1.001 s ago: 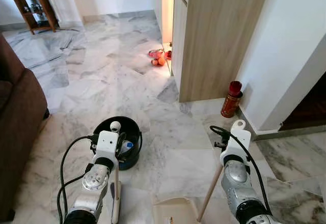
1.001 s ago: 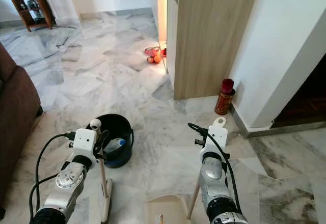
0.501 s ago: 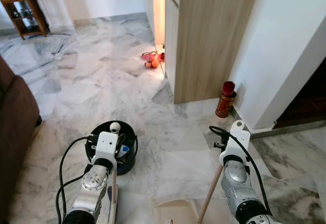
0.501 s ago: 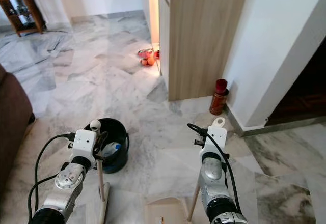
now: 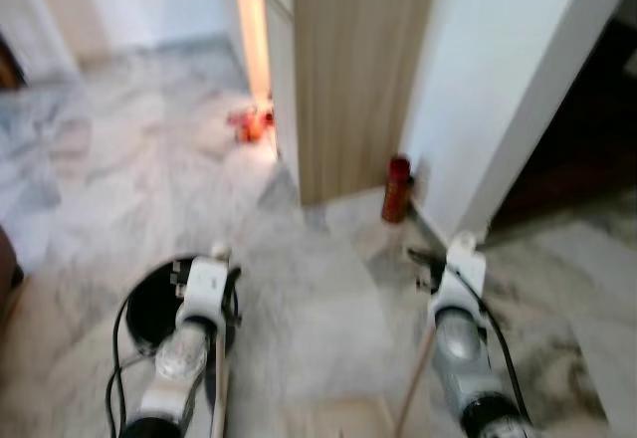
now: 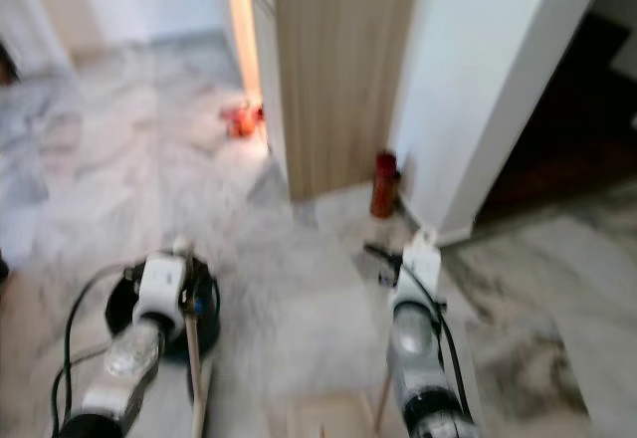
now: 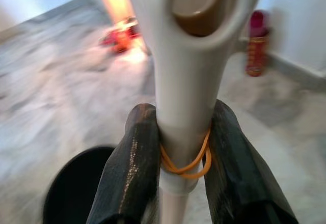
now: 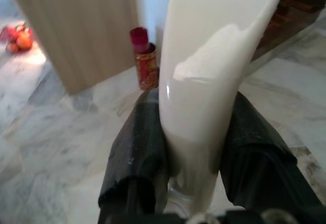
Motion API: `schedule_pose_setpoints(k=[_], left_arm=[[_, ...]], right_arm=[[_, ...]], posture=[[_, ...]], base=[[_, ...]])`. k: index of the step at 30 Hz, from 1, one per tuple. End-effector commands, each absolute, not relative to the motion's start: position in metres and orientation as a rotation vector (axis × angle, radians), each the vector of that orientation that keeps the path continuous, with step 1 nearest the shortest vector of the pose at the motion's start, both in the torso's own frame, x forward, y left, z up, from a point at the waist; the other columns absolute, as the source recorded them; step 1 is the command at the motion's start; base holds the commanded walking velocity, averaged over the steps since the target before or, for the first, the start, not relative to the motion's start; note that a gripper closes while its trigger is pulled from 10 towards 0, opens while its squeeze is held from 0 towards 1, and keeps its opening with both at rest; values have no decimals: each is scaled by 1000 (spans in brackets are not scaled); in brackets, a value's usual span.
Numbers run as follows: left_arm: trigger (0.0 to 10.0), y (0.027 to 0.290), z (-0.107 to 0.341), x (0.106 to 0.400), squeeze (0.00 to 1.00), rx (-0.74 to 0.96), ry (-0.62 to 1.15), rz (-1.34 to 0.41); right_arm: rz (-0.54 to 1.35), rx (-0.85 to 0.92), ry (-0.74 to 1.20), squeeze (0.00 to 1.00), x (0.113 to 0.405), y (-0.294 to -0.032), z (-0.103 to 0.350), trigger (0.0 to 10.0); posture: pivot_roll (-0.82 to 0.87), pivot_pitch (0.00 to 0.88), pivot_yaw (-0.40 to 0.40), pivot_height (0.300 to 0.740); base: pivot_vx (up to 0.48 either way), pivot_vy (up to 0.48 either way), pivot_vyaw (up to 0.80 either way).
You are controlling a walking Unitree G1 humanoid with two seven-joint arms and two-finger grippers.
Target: Sweep floor
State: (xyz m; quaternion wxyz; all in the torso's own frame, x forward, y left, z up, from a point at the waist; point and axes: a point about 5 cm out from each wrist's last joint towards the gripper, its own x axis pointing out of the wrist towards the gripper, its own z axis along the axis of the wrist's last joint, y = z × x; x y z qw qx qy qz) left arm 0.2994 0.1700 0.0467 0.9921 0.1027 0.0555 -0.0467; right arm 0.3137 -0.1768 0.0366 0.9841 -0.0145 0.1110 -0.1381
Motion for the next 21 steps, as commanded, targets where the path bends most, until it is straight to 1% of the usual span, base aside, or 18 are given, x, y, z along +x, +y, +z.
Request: schedule_pose_setpoints(k=[1, 19, 21], left_arm=[[10000, 170, 48, 300, 0, 211, 101, -99], [10000, 169, 48, 300, 0, 211, 102, -102], [10000, 169, 48, 300, 0, 211, 103, -102]], right_arm=[[-285, -37, 267, 0, 308, -178, 28, 10000], [-277, -38, 267, 0, 308, -176, 28, 10000], [-276, -36, 259, 0, 308, -176, 29, 10000]], posture=[[111, 0, 46, 740], [110, 0, 44, 740], [111, 0, 43, 740]], base=[[0, 0, -800], [0, 0, -800], [0, 0, -256]])
